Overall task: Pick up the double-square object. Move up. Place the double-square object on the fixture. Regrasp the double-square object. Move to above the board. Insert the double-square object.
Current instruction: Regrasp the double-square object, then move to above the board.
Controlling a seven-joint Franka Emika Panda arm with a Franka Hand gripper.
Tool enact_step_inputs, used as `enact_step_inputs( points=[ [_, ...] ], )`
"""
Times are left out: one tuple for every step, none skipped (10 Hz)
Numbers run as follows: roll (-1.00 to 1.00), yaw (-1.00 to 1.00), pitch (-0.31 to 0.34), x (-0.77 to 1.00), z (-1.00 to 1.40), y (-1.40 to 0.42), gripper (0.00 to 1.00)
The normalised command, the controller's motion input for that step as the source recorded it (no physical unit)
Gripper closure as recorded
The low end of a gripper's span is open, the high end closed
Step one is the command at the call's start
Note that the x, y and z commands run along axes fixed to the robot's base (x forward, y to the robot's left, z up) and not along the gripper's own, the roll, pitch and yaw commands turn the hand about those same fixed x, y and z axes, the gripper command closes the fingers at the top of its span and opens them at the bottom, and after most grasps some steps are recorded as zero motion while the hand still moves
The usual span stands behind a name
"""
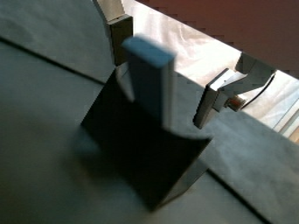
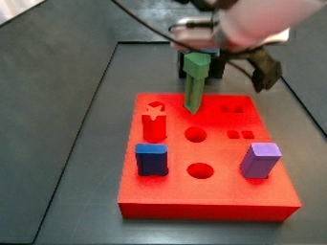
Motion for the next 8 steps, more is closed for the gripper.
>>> enact_step_inputs(
  points=[
    [0.06, -0.06, 0.009, 0.05, -0.3, 0.01, 0.0],
    [0.0, 0.0, 0.0, 0.0, 0.0, 0.0, 1.0],
    [-0.16, -0.33, 0.075, -0.03, 1.0, -0.02, 1.0],
    [-0.16, -0.32, 0.079, -0.03, 1.0, -0.02, 1.0],
    [-0.16, -0.25, 0.11, -0.04, 1.0, -0.02, 1.0],
    [-0.15, -0.16, 0.148, -0.04, 1.0, -0.02, 1.0],
    [-0.14, -0.11, 0.176, -0.04, 1.0, -0.01, 1.0],
    [-0.11, -0.04, 0.201, -0.04, 1.0, -0.01, 1.0]
  ],
)
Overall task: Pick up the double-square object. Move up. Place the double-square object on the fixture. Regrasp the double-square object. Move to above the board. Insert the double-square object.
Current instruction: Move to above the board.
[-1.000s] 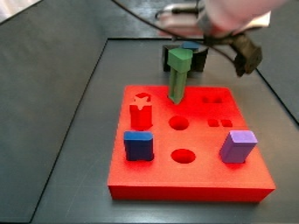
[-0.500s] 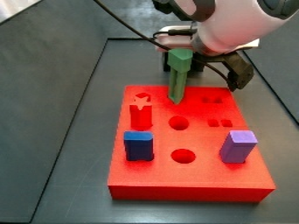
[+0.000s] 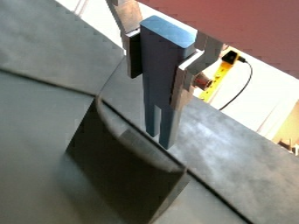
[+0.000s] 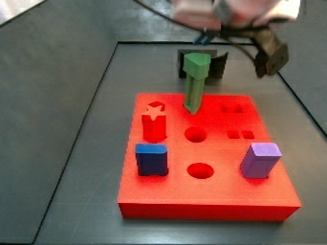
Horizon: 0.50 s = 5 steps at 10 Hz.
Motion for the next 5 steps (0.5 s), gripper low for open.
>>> enact_step_inputs(
  points=[
    [-0.09, -0.01, 0.205, -0.04, 1.0, -0.01, 1.0],
    [-0.07, 0.05, 0.198, -0.04, 1.0, -0.01, 1.0],
    [-0.05, 0.09, 0.172, -0.04, 1.0, -0.02, 1.0],
    [-0.05, 0.11, 0.149, -0.03, 1.0, -0.02, 1.0],
    [-0.04, 0.12, 0.128, -0.03, 1.0, -0.02, 1.0]
  ],
)
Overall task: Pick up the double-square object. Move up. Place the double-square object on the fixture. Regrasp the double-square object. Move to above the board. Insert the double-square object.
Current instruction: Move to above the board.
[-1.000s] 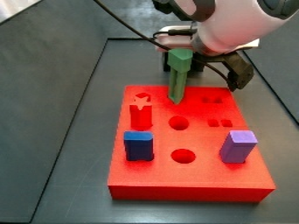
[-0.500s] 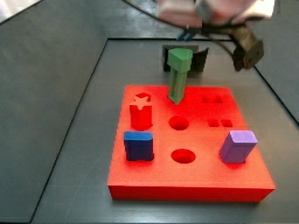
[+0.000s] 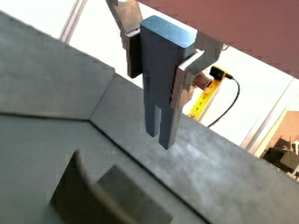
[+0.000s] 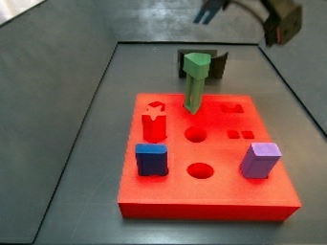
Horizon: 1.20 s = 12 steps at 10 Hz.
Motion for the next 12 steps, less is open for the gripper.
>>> enact_step_inputs(
  points=[
    [-0.04, 0.13, 0.11, -0.02, 1.0, -0.02, 1.0],
    [-0.03, 0.12, 0.09, -0.01, 1.0, -0.02, 1.0],
    [-0.03, 0.12, 0.076, -0.01, 1.0, -0.02, 1.0],
    [-0.03, 0.11, 0.066, -0.01, 1.0, -0.02, 1.0],
    [-0.03, 0.1, 0.061, 0.0, 1.0, -0.03, 1.0],
    [-0.03, 0.09, 0.062, 0.01, 1.0, -0.03, 1.0],
    [-0.03, 0.08, 0.062, 0.01, 0.91, -0.03, 1.0],
    [-0.03, 0.07, 0.066, 0.02, 0.74, -0.03, 1.0],
    [-0.04, 0.06, 0.075, 0.02, 0.52, -0.03, 1.0],
    [-0.04, 0.06, 0.081, 0.02, 0.41, -0.02, 1.0],
    [-0.04, 0.06, 0.088, 0.02, 0.2, -0.02, 1.0],
    [-1.0, -0.01, -0.037, -0.67, 0.06, -1.0, 1.0]
  ],
)
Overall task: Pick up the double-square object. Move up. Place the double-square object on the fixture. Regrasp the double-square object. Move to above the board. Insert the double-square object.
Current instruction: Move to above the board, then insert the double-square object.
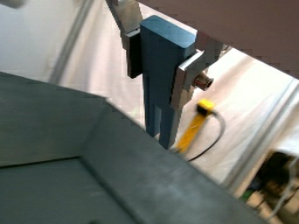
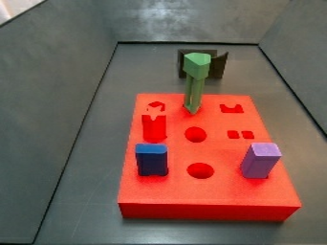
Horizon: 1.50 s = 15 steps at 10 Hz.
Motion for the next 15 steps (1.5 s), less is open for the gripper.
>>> enact_step_inputs(
  points=[
    [-1.0, -0.01, -0.047, -0.68, 0.07, -1.0, 1.0],
    [-1.0, 0.0, -0.067, -0.72, 0.07, -1.0, 1.0],
    [-1.0, 0.0, -0.078, -0.74, 0.05, -1.0, 1.0],
    [-1.0, 0.0, -0.089, -0.77, 0.05, -1.0, 1.0],
    [-1.0, 0.0, -0.097, -0.79, 0.04, -1.0, 1.0],
    [-1.0, -0.01, -0.106, -0.69, 0.04, -0.84, 1.0],
    [-1.0, -0.01, -0.112, -0.49, 0.03, -0.56, 1.0],
    [-1.0, -0.01, -0.115, -0.36, 0.01, -0.38, 1.0],
    [-1.0, -0.03, -0.111, -0.19, 0.01, -0.15, 1.0],
    [-0.88, -0.03, -0.098, -0.08, 0.0, 0.0, 1.0],
    [-0.64, -0.02, -0.073, -0.04, -0.01, 0.02, 1.0],
    [-0.5, -0.01, -0.056, -0.04, 0.0, 0.02, 1.0],
    [-0.24, -0.01, -0.028, -0.02, 0.0, 0.0, 1.0],
    [-0.21, 0.06, 0.241, 0.67, -0.33, -0.62, 1.0],
    [-0.21, 0.13, 0.234, 0.6, -0.29, -0.65, 1.0]
  ],
)
